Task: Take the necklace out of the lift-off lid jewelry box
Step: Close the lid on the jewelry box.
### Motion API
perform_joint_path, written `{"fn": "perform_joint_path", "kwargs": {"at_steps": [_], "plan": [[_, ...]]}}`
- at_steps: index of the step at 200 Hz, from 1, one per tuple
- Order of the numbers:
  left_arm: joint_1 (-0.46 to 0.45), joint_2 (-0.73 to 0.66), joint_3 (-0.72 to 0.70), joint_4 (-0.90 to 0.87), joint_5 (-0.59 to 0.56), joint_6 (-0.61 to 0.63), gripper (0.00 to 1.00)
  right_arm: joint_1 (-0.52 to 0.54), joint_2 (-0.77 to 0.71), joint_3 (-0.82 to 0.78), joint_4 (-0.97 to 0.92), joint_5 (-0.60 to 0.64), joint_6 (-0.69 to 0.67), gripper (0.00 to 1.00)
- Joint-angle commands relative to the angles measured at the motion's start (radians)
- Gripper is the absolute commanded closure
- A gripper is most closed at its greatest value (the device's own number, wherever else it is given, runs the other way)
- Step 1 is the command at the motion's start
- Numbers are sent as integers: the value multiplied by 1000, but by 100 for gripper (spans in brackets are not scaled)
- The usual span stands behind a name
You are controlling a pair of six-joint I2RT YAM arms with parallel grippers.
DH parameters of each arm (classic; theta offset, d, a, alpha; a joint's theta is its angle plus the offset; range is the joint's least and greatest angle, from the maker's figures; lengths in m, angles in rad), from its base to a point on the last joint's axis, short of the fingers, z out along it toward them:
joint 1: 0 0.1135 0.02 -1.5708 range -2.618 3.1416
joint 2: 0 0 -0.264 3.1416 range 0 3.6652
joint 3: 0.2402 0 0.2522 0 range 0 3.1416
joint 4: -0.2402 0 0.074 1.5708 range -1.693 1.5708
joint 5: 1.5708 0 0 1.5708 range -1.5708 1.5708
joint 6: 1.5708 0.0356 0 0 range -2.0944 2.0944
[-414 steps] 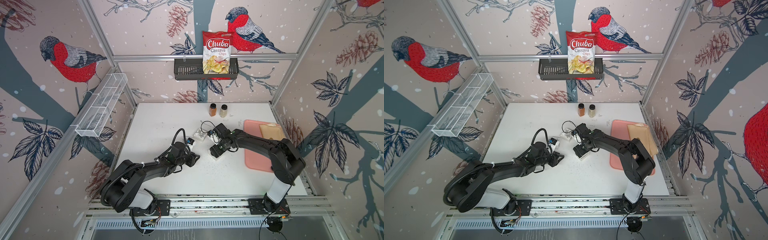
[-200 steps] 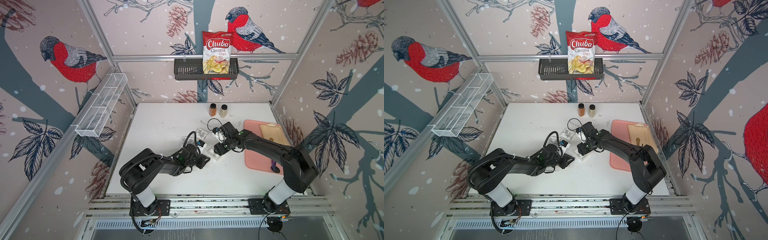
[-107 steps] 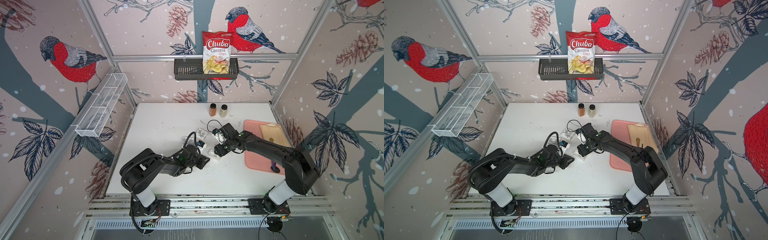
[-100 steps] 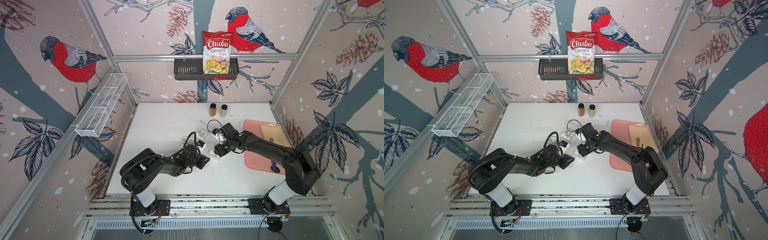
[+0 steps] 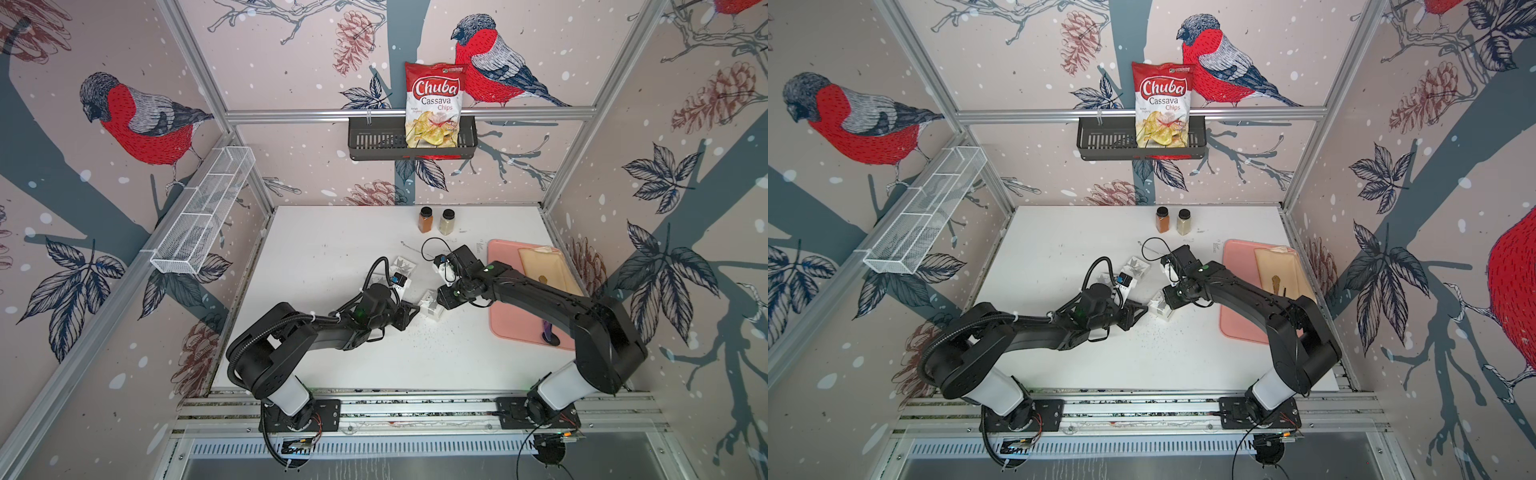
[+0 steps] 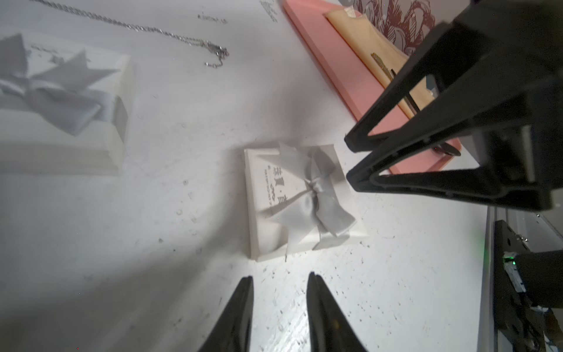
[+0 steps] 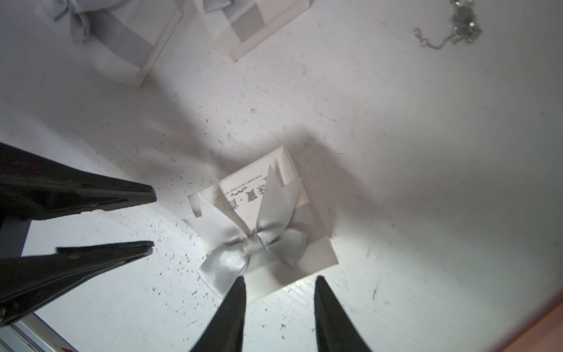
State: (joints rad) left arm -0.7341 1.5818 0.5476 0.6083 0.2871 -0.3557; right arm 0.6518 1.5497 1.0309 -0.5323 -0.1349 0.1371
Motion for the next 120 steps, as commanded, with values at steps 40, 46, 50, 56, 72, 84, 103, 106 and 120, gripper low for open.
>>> {"fn": "perform_joint_path", "kwargs": {"at_steps": [40,46,50,56,72,84,103,106,120], "plan": [[82,-7,107,-109,76,64,58,-75,-187,-248,270,-168,314,60],[82,8,125,-131,77,76,57,-78,-202,-279,306,-182,345,60],[83,19,137,-144,77,82,57,-79,-209,-298,332,-189,365,60],[82,35,152,-156,83,89,56,-81,-221,-324,372,-202,396,59],[82,73,179,-173,114,98,55,-86,-238,-383,468,-234,459,53],[83,91,189,-177,130,92,54,-86,-249,-415,528,-239,498,52],[82,106,200,-187,139,84,54,-97,-261,-465,604,-241,552,52],[83,108,203,-191,141,84,54,-99,-262,-472,615,-247,559,52],[82,120,215,-201,155,83,54,-111,-261,-502,672,-271,593,52]]}}
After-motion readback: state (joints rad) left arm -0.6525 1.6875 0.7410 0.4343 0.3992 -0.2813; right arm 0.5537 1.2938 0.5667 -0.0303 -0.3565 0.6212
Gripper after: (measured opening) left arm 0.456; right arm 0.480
